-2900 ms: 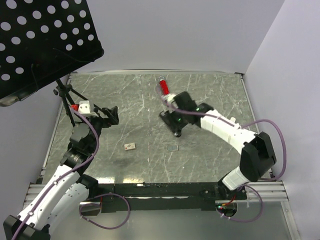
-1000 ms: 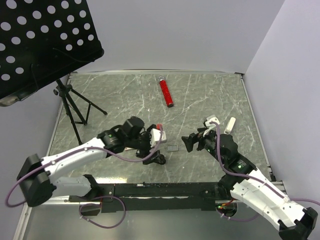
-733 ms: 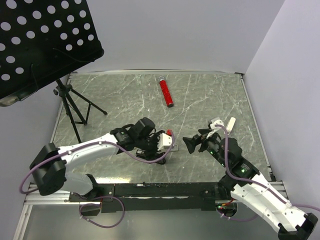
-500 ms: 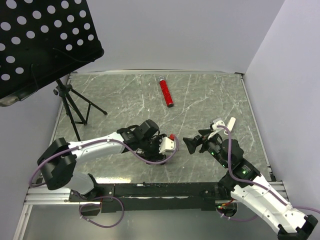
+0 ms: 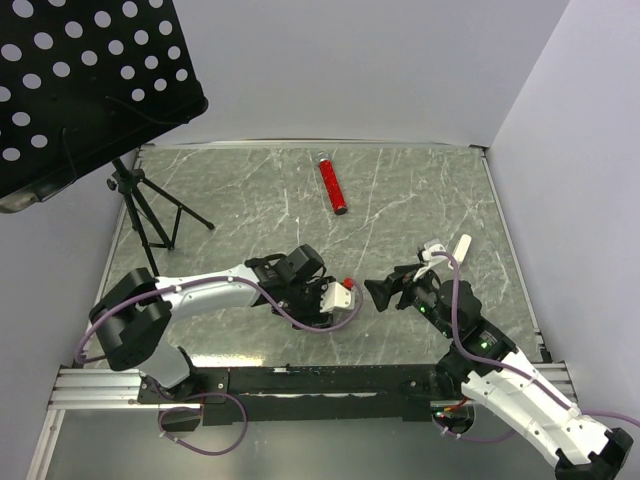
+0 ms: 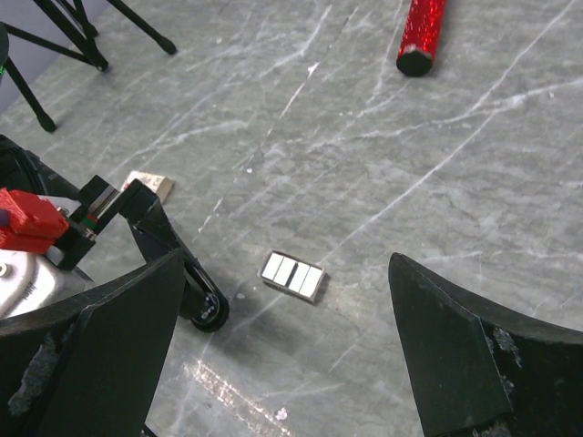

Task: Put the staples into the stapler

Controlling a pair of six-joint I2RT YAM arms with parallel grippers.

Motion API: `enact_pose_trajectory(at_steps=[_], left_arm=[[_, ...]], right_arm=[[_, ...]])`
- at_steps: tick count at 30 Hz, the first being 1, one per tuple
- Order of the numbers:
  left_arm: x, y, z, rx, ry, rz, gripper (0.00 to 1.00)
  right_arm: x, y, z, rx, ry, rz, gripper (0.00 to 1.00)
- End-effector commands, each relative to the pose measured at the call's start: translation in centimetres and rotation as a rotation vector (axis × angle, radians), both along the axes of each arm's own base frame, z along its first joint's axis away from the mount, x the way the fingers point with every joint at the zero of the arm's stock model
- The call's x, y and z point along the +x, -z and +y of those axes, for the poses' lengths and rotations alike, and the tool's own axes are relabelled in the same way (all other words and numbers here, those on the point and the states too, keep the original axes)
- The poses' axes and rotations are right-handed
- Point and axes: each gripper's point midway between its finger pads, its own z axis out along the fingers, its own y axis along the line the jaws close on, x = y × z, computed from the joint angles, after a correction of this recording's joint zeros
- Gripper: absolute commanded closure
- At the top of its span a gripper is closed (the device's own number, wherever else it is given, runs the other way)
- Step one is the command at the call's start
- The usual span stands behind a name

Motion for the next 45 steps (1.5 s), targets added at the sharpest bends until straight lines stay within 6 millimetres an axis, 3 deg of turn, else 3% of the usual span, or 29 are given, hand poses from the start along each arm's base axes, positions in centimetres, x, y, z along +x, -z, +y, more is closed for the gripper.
enact_pose_trajectory(at_steps=[1, 13, 17, 20, 22, 26, 31, 34, 39, 45], left_arm=[[0.5, 0.0, -1.2, -0.009, 0.032, -0.035, 0.38], [0.7, 1.2, -2.2, 0.006, 0.040, -0.012, 0.45], [0.7, 1.3, -2.2, 0.014, 0.040, -0.007, 0.59], [0.7, 1.0, -2.2, 0.011, 0.038, -0.007, 0.79], [0.4, 0.5, -2.3, -0.002, 0.039, -0.001, 0.85], [0.6, -2.4, -2.7, -0.080, 0.002, -0.023, 0.99], [2.8, -7.3, -3.3, -0.293, -0.171, -0.061, 0.99], [3.9, -9.4, -2.3, -0.386, -0.269, -0.035, 0.99], [4.9, -13.1, -1.7, -0.540, -0.376, -0.040, 0.99], [5.5, -15.9, -1.9, -0.673, -0.456, -0.023, 0.99]], right_arm=[[0.3, -0.7, -0.1, 0.022, 0.017, -0.018, 0.01], [0.4, 0.2, 0.3, 0.011, 0.001, 0.001, 0.01], [0.3, 0.4, 0.5, 0.014, -0.004, 0.007, 0.01], [0.4, 0.4, 0.4, 0.014, 0.002, 0.005, 0.01], [0.5, 0.3, 0.4, 0.014, 0.009, 0.010, 0.01], [0.9, 0.2, 0.3, 0.033, 0.042, 0.039, 0.01], [1.4, -0.5, 0.6, 0.091, 0.085, 0.099, 0.00], [1.5, -0.3, 1.1, 0.119, 0.095, 0.147, 0.00], [1.3, -1.7, 3.0, 0.176, 0.014, 0.161, 0.00], [0.6, -2.9, 6.9, 0.268, -0.154, 0.207, 0.15]])
